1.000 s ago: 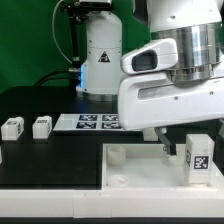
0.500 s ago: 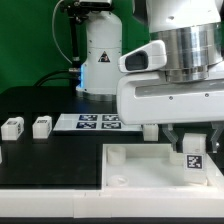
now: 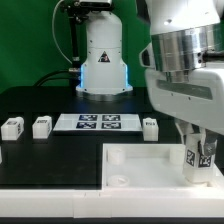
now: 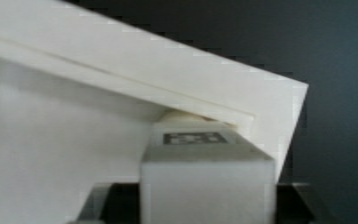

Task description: Assemble one leg

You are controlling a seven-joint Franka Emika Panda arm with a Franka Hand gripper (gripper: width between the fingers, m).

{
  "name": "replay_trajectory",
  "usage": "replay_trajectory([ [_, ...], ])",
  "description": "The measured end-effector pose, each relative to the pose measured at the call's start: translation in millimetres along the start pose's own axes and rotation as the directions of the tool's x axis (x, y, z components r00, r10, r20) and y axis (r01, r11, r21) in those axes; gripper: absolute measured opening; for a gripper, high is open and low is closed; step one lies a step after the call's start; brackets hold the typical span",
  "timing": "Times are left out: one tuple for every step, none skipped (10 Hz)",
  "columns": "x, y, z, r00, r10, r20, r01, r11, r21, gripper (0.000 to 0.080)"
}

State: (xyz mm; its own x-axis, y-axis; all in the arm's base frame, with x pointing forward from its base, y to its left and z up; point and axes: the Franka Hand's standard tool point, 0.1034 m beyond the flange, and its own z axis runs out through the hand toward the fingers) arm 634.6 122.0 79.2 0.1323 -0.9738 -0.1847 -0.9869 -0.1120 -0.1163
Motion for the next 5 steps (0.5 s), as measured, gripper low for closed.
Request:
replay_trajectory([
  [0.2, -0.6, -0.4, 0.995, 0.103, 0.011, -0.103, 0.995, 0.003, 0.0294],
  [0.1, 0.7, 0.8, 0.99, 0.143, 0.012, -0.143, 0.99, 0.001, 0.0334],
  [-0.1, 0.7, 0.9, 0.994, 0.111, 0.012, -0.111, 0.994, 0.001, 0.0334],
  [0.0, 1.0, 1.4, 0.999, 0.05, 0.012, -0.05, 0.999, 0.001, 0.0518],
  [2.1, 2.4, 4.5, 0.993, -0.118, 0.006, 0.118, 0.993, -0.003, 0.0518],
])
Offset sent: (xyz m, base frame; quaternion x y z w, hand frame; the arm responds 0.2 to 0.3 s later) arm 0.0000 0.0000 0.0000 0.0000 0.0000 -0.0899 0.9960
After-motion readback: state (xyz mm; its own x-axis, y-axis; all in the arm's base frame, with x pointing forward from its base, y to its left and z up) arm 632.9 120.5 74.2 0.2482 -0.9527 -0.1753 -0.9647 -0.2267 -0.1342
